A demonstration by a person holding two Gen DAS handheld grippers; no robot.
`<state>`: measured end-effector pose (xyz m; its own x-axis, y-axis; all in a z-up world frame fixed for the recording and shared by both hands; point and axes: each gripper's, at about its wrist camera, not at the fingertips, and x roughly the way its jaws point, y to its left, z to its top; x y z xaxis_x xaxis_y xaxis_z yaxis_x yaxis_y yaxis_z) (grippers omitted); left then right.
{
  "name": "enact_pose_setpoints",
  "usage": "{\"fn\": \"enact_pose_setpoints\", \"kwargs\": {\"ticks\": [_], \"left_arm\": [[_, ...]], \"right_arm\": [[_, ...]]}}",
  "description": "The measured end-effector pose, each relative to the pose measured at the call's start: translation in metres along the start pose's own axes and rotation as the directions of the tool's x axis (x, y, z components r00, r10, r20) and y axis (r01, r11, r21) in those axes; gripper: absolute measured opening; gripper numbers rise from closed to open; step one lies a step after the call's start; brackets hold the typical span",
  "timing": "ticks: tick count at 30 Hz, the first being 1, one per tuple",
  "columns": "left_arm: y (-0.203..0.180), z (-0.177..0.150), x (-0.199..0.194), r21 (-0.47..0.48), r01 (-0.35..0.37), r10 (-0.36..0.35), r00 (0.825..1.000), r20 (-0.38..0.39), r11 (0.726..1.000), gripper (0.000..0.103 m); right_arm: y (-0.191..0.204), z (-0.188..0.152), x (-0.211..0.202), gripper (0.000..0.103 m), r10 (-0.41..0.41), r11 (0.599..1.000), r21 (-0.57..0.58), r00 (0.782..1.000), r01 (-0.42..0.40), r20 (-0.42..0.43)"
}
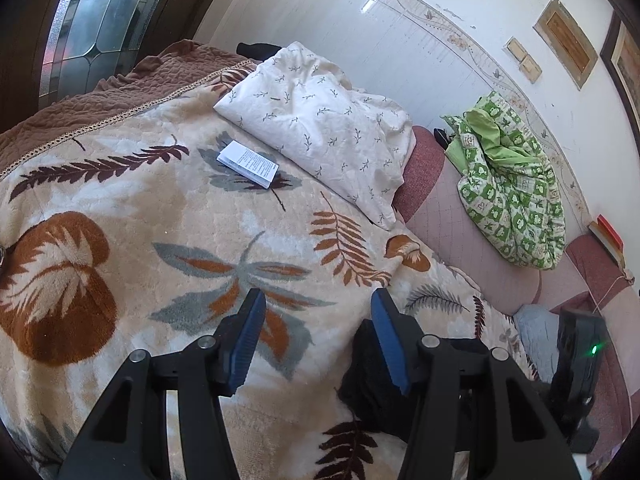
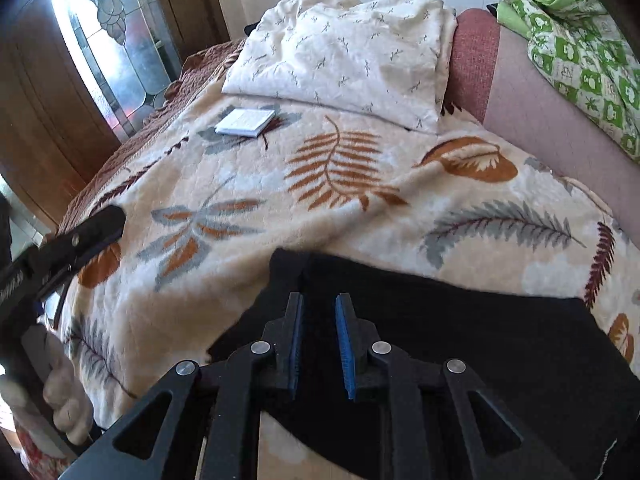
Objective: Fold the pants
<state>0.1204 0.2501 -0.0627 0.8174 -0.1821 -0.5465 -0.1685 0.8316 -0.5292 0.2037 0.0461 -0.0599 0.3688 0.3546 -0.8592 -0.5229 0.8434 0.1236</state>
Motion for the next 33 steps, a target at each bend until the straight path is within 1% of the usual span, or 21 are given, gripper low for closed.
{"fn": "enact_pose_setpoints", "kwargs": {"ticks": [2,4,5,6,7,9,11,13,15,16,17,19,20,22,23,26,28,30,31,32,33], "left_arm": [[-0.002,-0.003,0.004,-0.006,0.012,-0.013,1.0,-0.019,1.0,0.054],[-0.004,-0.007,0.008,-0.007,0.025,-0.025,0.999,-0.041,1.0,0.054],[-0.006,-0.009,0.01,-0.003,0.027,-0.027,0.998,-0.05,1.0,0.054],[-0.008,-0.011,0.012,0.003,0.027,-0.027,0.998,-0.057,1.0,0.054],[-0.011,-0.013,0.013,0.011,0.026,-0.026,0.998,-0.063,1.0,0.054],[-0.016,-0.019,0.016,0.029,0.031,-0.028,0.997,-0.078,0.999,0.054],[-0.024,-0.026,0.02,0.052,0.042,-0.037,0.994,-0.1,0.998,0.054],[-0.034,-0.033,0.026,0.083,0.052,-0.041,0.991,-0.124,0.995,0.054],[-0.043,-0.042,0.037,0.118,0.042,-0.023,0.988,-0.154,0.992,0.061],[-0.045,-0.045,0.043,0.127,0.037,-0.015,0.985,-0.171,0.991,0.062],[-0.047,-0.049,0.051,0.134,0.035,-0.009,0.981,-0.193,0.99,0.062],[-0.051,-0.058,0.068,0.156,0.023,0.014,0.972,-0.236,0.987,0.062],[-0.053,-0.062,0.076,0.175,0.004,0.041,0.967,-0.251,0.985,0.062],[-0.055,-0.07,0.091,0.223,-0.066,0.127,0.954,-0.272,0.973,0.062],[-0.053,-0.071,0.091,0.226,-0.075,0.136,0.955,-0.265,0.971,0.062],[-0.052,-0.07,0.091,0.214,-0.085,0.14,0.956,-0.259,0.973,0.062],[-0.048,-0.07,0.09,0.2,-0.072,0.123,0.958,-0.257,0.977,0.062],[-0.044,-0.07,0.087,0.186,-0.055,0.102,0.962,-0.253,0.981,0.062],[-0.044,-0.07,0.087,0.18,-0.048,0.093,0.963,-0.252,0.982,0.062],[-0.044,-0.069,0.086,0.176,-0.042,0.086,0.964,-0.252,0.984,0.062],[-0.043,-0.069,0.086,0.171,-0.035,0.078,0.964,-0.252,0.985,0.062]], "right_arm": [[0.005,-0.024,0.012,0.019,-0.02,1.0,-0.019,0.999,0.019,-0.035],[0.006,-0.045,0.032,0.019,-0.035,0.999,-0.017,0.995,0.033,-0.097],[0.006,-0.053,0.039,0.019,-0.041,0.999,-0.009,0.994,0.04,-0.103],[0.005,-0.055,0.037,0.019,-0.039,0.999,-0.002,0.997,0.039,-0.07],[0.002,-0.054,0.033,0.019,-0.025,1.0,0.018,0.998,0.026,-0.063],[-0.008,-0.054,0.018,0.019,0.022,0.997,0.072,0.999,-0.019,-0.032],[-0.021,-0.06,-0.007,0.021,0.03,0.995,0.096,0.999,-0.032,0.017],[-0.038,-0.072,-0.033,0.025,-0.004,0.995,0.101,0.998,-0.002,0.058],[-0.068,-0.09,-0.063,0.033,-0.061,0.989,0.14,0.994,0.048,0.096],[-0.087,-0.102,-0.079,0.041,-0.096,0.981,0.179,0.989,0.075,0.111],[-0.105,-0.113,-0.093,0.047,-0.131,0.97,0.22,0.984,0.102,0.122],[-0.156,-0.141,-0.124,0.048,-0.217,0.928,0.336,0.967,0.164,0.129],[-0.178,-0.151,-0.137,0.048,-0.243,0.903,0.391,0.963,0.179,0.119],[-0.218,-0.171,-0.158,0.048,-0.28,0.849,0.492,0.954,0.192,0.111],[-0.239,-0.182,-0.17,0.048,-0.286,0.818,0.548,0.95,0.174,0.125],[-0.275,-0.199,-0.184,0.048,-0.236,0.764,0.643,0.951,0.054,0.201],[-0.285,-0.202,-0.179,0.048,-0.186,0.756,0.655,0.953,-0.018,0.24],[-0.296,-0.205,-0.161,0.048,-0.092,0.739,0.665,0.962,-0.108,0.258],[-0.302,-0.207,-0.152,0.048,-0.07,0.726,0.676,0.965,-0.123,0.252],[-0.311,-0.211,-0.143,0.048,-0.085,0.72,0.688,0.973,-0.089,0.214],[-0.316,-0.213,-0.137,0.047,-0.149,0.721,0.693,0.977,0.001,0.153]]}}
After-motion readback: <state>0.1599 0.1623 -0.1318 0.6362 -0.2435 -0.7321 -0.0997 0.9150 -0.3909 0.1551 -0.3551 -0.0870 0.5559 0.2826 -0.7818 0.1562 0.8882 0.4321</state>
